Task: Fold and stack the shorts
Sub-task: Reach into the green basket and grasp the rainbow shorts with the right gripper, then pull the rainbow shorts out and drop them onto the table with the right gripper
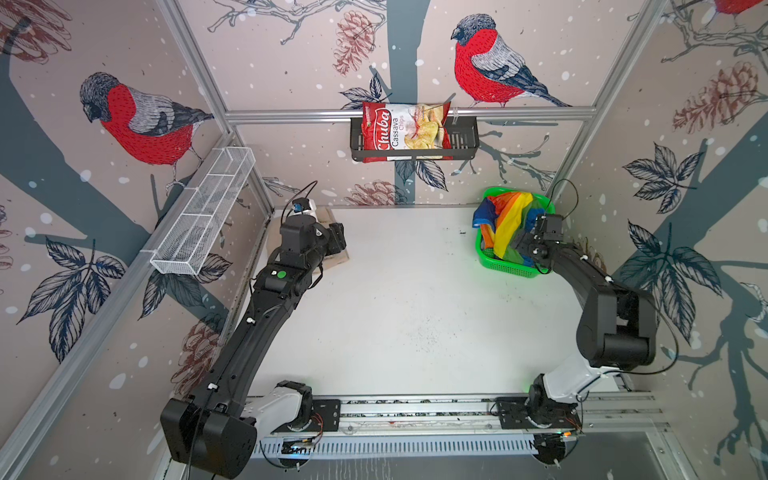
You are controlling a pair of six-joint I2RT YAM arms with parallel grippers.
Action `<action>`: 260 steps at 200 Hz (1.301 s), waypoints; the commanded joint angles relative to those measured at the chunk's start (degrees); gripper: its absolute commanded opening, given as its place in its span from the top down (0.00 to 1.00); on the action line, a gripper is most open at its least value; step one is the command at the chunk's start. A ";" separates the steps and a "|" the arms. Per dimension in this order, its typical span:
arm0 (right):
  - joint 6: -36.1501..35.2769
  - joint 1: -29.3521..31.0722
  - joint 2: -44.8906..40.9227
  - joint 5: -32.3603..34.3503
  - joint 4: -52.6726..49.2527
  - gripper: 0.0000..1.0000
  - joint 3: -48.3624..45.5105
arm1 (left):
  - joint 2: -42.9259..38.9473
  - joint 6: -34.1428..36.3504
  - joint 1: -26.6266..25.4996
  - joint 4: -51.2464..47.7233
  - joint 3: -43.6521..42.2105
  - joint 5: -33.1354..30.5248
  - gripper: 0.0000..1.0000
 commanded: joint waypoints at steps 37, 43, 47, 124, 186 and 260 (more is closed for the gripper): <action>-0.08 -1.31 2.01 -6.57 5.61 0.86 -0.16 | 0.28 -0.05 0.22 2.00 0.20 -1.63 0.31; -0.38 -1.33 1.40 -6.10 5.13 0.93 0.32 | 0.02 -0.02 0.29 2.36 -0.11 -1.74 0.31; -0.62 -1.31 0.90 -5.74 4.84 0.97 0.73 | -0.03 -0.01 0.34 2.49 -0.31 -1.74 0.31; -4.79 8.56 -19.88 7.52 3.76 1.00 15.19 | 4.65 -2.51 3.39 3.28 -0.30 6.70 0.32; -32.95 45.97 -16.75 15.42 9.77 0.98 33.55 | 6.17 -2.17 3.74 2.66 0.19 6.06 0.32; -18.12 49.26 -5.92 -4.98 1.69 0.10 24.72 | 4.76 -2.75 7.75 2.08 0.09 3.99 0.24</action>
